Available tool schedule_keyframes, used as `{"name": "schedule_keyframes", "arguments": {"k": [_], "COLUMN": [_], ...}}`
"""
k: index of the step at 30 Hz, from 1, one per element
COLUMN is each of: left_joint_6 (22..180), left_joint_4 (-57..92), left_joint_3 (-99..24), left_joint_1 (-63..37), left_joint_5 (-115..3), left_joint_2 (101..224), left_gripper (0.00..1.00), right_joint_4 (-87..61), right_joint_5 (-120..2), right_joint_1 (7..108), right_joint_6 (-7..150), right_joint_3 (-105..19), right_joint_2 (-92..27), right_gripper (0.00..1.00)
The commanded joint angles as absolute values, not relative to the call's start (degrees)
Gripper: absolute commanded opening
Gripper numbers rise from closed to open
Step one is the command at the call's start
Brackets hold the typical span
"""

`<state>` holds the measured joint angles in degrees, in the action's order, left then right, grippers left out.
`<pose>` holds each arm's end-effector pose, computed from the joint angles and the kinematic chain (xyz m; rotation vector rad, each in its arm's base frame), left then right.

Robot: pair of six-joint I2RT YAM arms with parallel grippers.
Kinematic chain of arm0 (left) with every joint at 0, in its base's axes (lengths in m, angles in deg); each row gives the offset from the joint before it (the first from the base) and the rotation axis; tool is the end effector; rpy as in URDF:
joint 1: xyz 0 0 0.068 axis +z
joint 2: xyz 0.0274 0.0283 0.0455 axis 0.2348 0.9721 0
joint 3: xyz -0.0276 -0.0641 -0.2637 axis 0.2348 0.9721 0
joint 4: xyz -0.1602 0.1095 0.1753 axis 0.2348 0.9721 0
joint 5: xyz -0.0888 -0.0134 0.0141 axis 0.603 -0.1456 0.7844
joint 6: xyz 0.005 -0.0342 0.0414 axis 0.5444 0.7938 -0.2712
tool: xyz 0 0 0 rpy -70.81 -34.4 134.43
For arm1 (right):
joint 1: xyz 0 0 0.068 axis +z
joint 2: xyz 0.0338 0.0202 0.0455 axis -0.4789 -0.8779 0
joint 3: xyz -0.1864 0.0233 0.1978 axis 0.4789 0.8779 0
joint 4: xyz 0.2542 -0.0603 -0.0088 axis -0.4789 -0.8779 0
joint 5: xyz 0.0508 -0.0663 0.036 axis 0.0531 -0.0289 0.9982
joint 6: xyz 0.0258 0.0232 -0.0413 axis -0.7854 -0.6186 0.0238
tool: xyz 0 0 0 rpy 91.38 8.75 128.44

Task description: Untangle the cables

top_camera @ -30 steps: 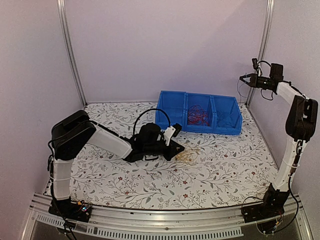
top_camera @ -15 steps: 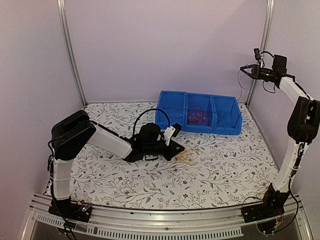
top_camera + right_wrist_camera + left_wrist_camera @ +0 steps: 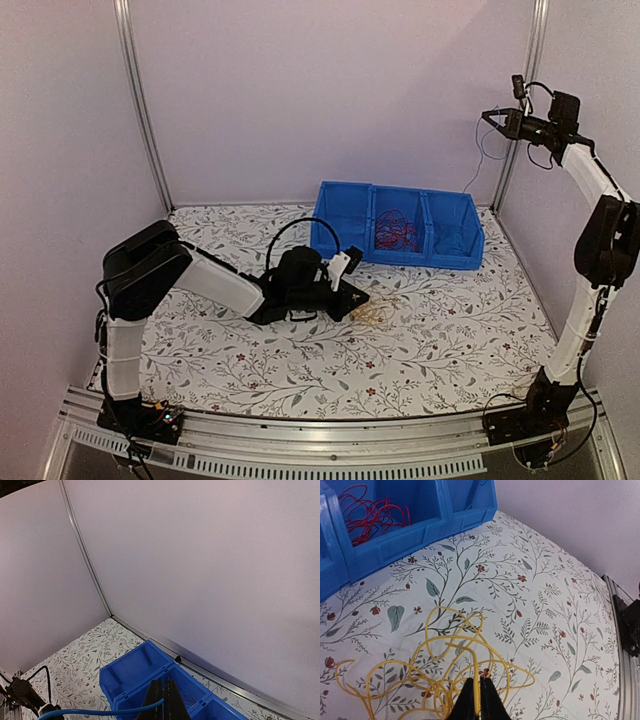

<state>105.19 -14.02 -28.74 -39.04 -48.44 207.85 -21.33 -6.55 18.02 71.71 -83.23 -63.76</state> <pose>0.2578 -0.3531 0.1257 0.8480 1.9402 -1.0171 0.4500 -0.0527 0.4250 -0.5577 1.5842 0.8109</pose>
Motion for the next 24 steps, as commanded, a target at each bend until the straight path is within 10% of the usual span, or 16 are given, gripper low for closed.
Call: {"name": "schedule_keyframes", "arguments": {"k": [1, 24], "left_joint_6": [106.0, 106.8], "left_joint_4": [-14.1, -16.0], "left_joint_3": [-27.8, -24.8], "left_joint_1": [-39.8, -39.8], "left_joint_5": [-47.8, -47.4], "left_joint_2": [207.2, 205.0], "left_gripper": [0.01, 0.0], "right_joint_4": [-21.9, -42.1], "right_joint_5": [-8.5, -30.8], "right_joint_1": [18.6, 23.9], "right_joint_6": [73.8, 92.4], "right_joint_3": [-82.4, -75.1], "right_joint_2": [-67.0, -75.1], "right_gripper": [0.0, 0.0]}}
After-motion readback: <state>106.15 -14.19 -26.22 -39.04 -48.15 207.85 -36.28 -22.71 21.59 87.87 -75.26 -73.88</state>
